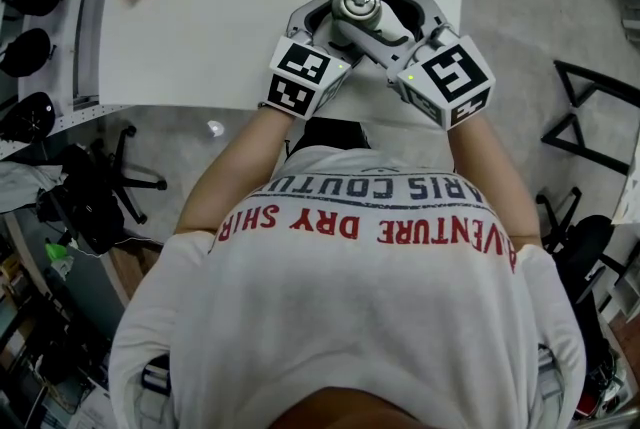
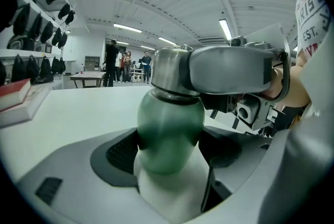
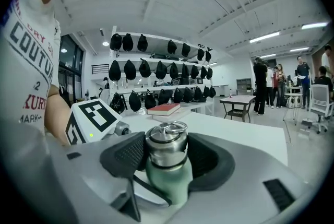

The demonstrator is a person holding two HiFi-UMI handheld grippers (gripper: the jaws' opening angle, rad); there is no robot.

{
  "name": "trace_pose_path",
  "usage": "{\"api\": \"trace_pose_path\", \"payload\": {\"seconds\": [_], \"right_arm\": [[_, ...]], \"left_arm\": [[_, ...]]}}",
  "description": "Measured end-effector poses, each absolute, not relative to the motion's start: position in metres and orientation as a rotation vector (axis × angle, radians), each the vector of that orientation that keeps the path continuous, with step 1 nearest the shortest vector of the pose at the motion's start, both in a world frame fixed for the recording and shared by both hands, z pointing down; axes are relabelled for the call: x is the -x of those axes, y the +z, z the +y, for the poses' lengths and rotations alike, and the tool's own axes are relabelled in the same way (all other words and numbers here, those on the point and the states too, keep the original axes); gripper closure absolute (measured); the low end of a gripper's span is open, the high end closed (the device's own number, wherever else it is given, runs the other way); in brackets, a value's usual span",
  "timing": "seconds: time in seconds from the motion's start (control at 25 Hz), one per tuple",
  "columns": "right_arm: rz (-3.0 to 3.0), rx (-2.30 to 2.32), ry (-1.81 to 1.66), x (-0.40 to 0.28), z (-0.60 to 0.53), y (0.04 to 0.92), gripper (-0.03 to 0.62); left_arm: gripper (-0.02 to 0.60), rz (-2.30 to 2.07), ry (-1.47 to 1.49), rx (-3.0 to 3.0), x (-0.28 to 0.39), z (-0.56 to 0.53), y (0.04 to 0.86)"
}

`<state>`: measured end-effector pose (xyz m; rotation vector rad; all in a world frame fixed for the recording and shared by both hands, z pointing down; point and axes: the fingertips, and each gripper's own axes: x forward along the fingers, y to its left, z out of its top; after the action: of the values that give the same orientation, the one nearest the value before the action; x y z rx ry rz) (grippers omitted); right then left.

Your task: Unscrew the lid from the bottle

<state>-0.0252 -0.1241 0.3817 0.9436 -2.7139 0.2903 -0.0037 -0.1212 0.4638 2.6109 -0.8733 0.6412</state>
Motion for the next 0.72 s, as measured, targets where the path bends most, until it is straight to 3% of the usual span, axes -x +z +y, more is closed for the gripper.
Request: {"api": "trace_pose_path", "payload": {"seconds": [0.72], "right_arm": [[-2.729, -0.604, 0.211, 0.0260, -0.1172, 0.3817, 0.339]], "left_arm": [[0.209, -0.514, 0.780, -2.714, 0.0000, -0.1147, 0.4650]]}}
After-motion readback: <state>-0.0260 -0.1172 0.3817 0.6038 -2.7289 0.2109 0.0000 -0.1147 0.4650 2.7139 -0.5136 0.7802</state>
